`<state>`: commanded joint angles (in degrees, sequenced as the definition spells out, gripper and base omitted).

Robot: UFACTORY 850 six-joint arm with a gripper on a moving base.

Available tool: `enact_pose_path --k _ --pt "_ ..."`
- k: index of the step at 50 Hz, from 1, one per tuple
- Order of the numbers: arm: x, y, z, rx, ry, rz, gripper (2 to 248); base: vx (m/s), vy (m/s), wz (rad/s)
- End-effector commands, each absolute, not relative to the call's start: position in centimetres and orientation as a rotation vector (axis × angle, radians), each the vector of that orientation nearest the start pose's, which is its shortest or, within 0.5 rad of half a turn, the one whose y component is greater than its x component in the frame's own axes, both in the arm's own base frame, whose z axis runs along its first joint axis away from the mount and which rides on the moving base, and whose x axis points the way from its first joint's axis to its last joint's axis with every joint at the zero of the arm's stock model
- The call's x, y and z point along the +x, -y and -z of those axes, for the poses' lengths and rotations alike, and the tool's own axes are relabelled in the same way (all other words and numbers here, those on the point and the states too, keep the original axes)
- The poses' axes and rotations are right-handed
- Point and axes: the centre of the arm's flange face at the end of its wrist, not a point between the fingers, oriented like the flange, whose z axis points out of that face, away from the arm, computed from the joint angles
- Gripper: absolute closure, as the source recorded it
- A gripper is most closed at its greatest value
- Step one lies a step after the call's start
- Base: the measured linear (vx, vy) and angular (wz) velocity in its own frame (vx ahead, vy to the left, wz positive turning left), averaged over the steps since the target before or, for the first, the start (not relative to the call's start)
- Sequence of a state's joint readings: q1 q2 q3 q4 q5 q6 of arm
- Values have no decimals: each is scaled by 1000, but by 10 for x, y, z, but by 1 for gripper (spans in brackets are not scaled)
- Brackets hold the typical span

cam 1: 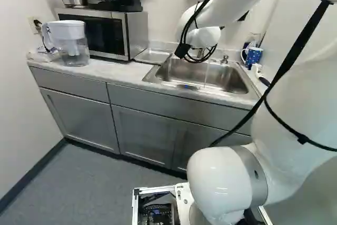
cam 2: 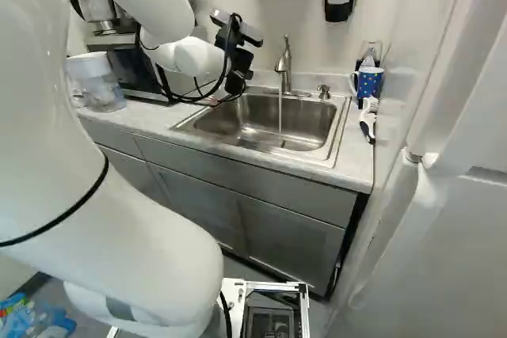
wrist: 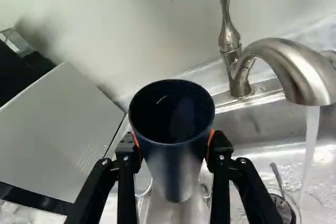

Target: Rinse the cup and place it in the tray

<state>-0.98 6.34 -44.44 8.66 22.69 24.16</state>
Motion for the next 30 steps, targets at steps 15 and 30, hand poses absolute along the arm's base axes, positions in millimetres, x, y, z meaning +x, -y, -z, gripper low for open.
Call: enact_pose_path --k 15,30 --pt "468 13 -573 -2095 -859 1603 124 0 0 0" --pt "468 13 -573 -1973 -998 1521 124 0 0 0"
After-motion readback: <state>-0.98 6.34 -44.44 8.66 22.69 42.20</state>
